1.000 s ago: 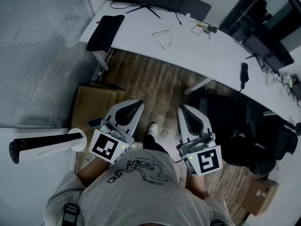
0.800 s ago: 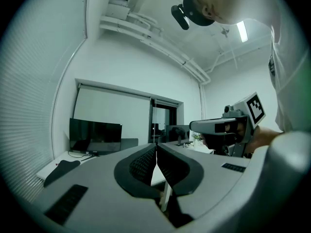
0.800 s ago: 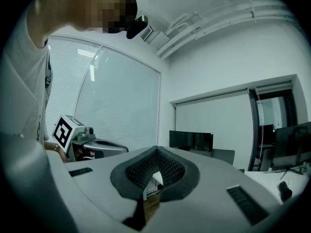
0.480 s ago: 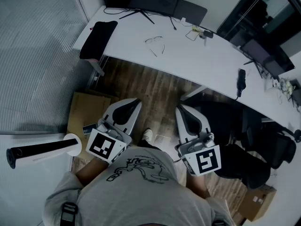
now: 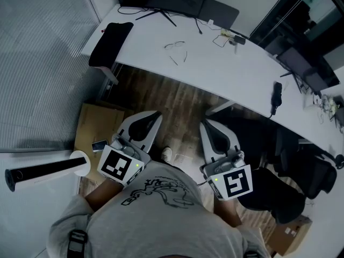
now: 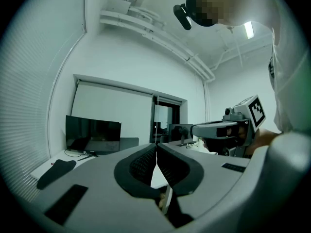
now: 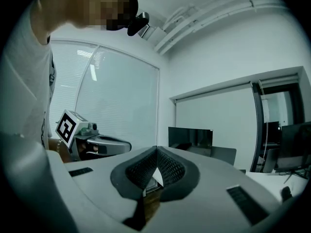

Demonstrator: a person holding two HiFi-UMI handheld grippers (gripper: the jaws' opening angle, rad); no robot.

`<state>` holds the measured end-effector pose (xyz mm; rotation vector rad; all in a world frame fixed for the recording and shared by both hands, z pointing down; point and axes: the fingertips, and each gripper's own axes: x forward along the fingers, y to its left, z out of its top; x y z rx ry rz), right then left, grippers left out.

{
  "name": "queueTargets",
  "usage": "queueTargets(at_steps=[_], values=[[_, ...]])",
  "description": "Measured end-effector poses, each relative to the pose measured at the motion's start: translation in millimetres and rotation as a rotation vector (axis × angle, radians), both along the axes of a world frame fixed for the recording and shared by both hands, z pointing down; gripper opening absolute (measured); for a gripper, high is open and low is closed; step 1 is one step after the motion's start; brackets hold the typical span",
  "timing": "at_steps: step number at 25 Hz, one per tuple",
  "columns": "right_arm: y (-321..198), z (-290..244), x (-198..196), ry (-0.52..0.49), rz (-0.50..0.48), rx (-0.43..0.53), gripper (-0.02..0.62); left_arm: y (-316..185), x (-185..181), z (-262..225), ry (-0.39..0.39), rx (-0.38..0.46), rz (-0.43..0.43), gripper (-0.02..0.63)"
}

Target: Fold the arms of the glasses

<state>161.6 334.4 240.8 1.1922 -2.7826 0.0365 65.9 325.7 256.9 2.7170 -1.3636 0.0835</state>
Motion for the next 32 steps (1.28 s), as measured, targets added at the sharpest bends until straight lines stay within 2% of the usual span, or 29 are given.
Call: queueTargets(at_steps=[13, 23, 30, 32], values=[[-74.5, 10.4, -20.5, 0.023, -0.011, -0.014, 0.009, -76.4, -19.9, 10.1, 0.01, -0.004, -0.003, 0.021], [-173.4, 4.6, -55.6, 0.037, -0.017, 0.001, 0.009, -175.5, -54.6, 4.1, 0.037, 0.01, -0.019, 0.023], [-247.3, -13.5, -90.8, -0.031, 0.011, 0.028, 0.009, -245.6, -84.2, 0.9, 0.041, 0.012, -0.018, 0.023], [-267.7, -11.6, -98.1, -0.021, 0.008, 0.022, 0.009, -267.4, -90.0, 2.6, 0.039, 0.001, -0.011, 0.023]])
